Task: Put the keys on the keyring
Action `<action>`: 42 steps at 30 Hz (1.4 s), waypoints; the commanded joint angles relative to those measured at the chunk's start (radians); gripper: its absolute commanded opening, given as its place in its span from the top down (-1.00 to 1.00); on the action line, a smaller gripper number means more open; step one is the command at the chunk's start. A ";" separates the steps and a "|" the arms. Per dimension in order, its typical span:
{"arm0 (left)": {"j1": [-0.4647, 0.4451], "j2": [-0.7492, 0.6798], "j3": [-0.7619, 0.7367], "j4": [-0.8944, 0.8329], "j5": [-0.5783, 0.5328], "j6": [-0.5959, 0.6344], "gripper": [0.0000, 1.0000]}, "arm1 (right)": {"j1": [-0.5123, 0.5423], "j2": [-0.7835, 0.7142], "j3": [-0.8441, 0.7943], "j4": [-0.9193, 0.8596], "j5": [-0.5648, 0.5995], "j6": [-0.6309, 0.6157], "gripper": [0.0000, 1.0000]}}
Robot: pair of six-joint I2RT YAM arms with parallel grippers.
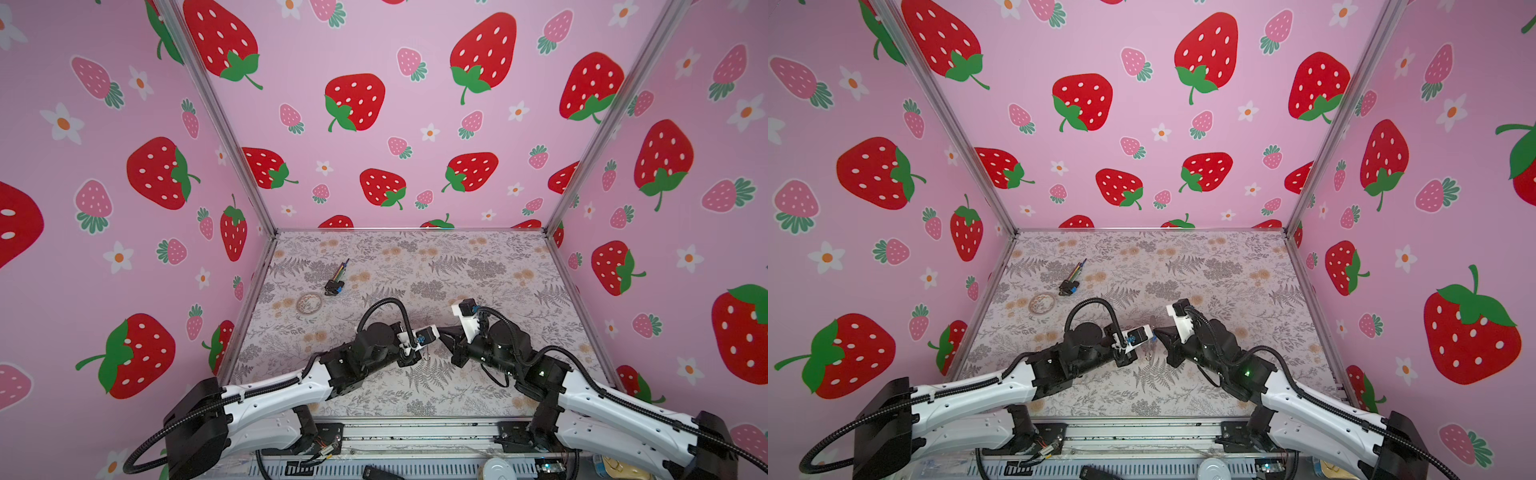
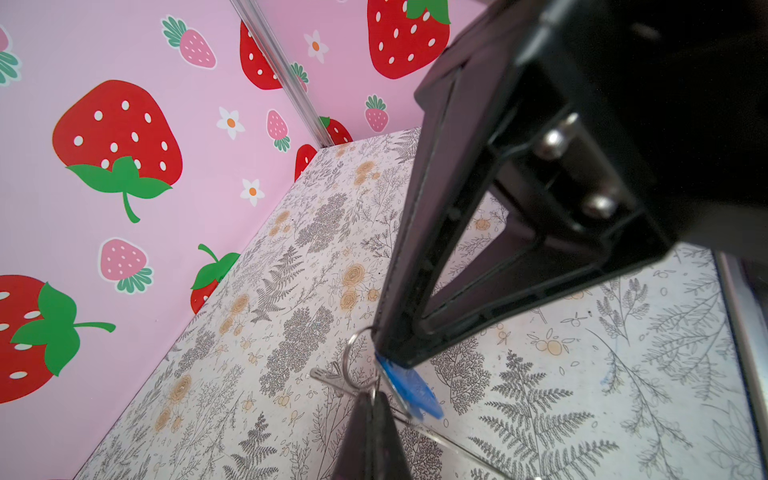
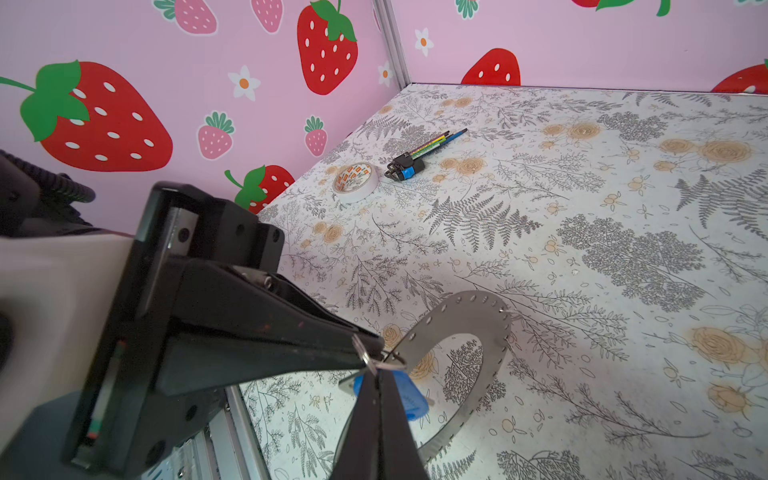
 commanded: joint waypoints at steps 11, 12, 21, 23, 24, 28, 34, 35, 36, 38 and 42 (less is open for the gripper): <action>0.007 -0.013 0.051 0.016 -0.002 0.001 1.00 | 0.009 0.017 -0.007 -0.027 0.040 0.000 1.00; 0.007 -0.013 0.050 0.017 -0.001 0.001 1.00 | 0.008 0.018 -0.007 -0.033 0.050 0.003 1.00; 0.006 -0.011 0.050 0.017 0.007 0.002 1.00 | 0.008 0.026 -0.004 -0.036 0.065 0.009 1.00; 0.007 -0.012 0.050 0.016 0.008 0.003 1.00 | 0.009 0.028 -0.002 -0.035 0.067 0.009 1.00; 0.006 -0.011 0.050 0.017 0.010 0.003 1.00 | 0.009 0.029 -0.001 -0.036 0.070 0.009 1.00; 0.007 -0.011 0.051 0.013 0.017 0.004 1.00 | 0.009 0.031 0.002 -0.034 0.074 0.010 1.00; 0.007 -0.015 0.051 0.011 0.029 0.008 1.00 | 0.007 0.030 0.005 -0.044 0.088 0.023 1.00; 0.007 -0.014 0.051 0.011 0.034 0.008 1.00 | 0.008 0.028 0.006 -0.046 0.091 0.028 1.00; 0.007 -0.015 0.050 0.012 0.037 0.009 1.00 | 0.007 0.027 0.007 -0.048 0.091 0.030 1.00; 0.007 -0.016 0.049 0.013 0.043 0.010 1.00 | 0.008 0.025 0.007 -0.051 0.093 0.036 1.00; 0.007 -0.024 0.042 0.028 0.044 0.010 1.00 | 0.005 0.025 0.000 -0.062 0.096 0.047 1.00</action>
